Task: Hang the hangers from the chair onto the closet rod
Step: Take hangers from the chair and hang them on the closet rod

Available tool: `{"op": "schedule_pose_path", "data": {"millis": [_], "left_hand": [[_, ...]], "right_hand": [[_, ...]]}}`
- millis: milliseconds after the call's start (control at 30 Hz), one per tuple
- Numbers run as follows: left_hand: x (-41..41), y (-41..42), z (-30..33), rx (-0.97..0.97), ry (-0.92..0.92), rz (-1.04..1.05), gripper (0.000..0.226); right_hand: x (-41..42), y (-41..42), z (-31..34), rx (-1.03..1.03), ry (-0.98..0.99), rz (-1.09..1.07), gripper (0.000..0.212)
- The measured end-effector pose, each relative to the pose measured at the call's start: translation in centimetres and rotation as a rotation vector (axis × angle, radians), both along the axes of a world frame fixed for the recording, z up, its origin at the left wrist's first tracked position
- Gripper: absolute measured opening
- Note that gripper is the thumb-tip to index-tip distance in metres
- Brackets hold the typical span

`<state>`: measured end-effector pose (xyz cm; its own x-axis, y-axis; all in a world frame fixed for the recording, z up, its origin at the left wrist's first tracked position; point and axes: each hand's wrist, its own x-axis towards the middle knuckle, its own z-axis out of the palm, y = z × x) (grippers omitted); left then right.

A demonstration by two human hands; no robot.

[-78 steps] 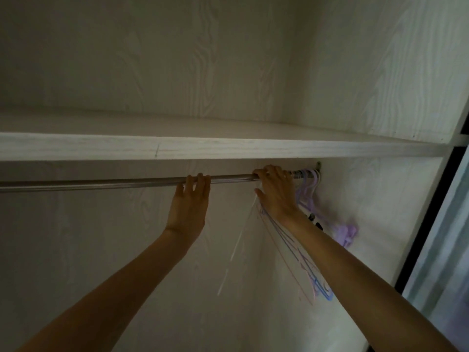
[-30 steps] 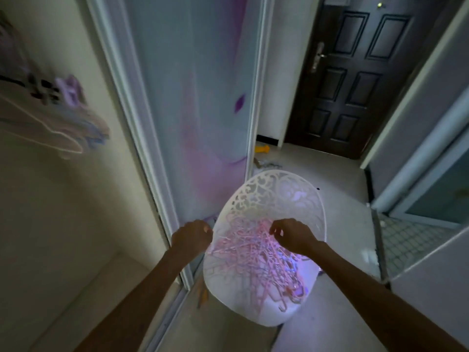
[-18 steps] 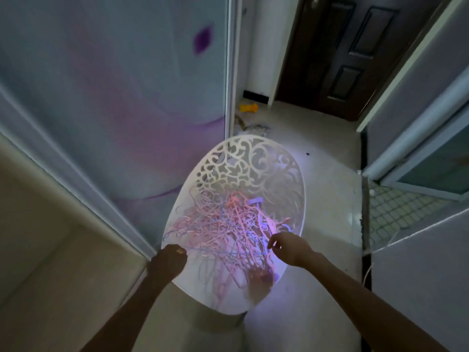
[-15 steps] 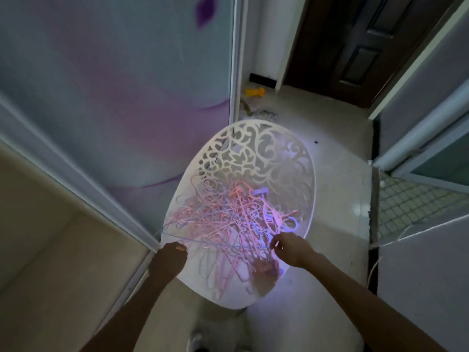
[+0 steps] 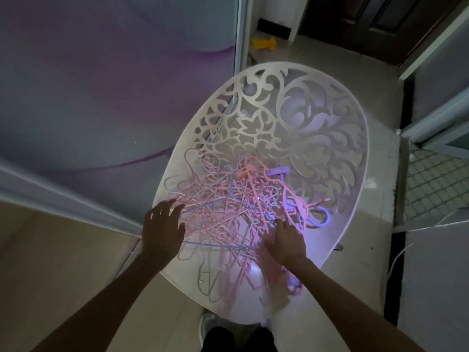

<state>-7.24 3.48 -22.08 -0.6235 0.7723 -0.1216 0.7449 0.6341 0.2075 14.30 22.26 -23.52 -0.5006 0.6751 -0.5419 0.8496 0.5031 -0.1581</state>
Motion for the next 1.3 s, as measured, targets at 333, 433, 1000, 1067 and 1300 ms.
{"op": "schedule_pose_path", "data": {"millis": [333,433,1000,1067,1300], "left_hand": [[0.0,1.1,-0.4,0.19,0.0,-0.001,0.029],[-0.3,1.4,-0.4,0.182,0.019,-0.019,0.03],[3.4,14.2,8.4,0.281,-1.052,0.431,0.063],[5.1,15.5,8.1,0.287,-1.22,0.462,0.057],[6.1,18.5,5.5,0.411,-0.781,0.485,0.042]], "right_hand": [[2.7,-0.5,-0.8,-0.092,0.37,-0.1,0.017],[3.8,-0.2,0.2,-0.11,0.484,-0.128,0.016],[8.4,4.7,5.9,-0.232,0.296,0.148,0.023],[9.0,5.0,6.3,-0.305,0.298,0.11,0.031],[8.7,3.8,6.4,-0.269,0.253,0.167,0.019]]}}
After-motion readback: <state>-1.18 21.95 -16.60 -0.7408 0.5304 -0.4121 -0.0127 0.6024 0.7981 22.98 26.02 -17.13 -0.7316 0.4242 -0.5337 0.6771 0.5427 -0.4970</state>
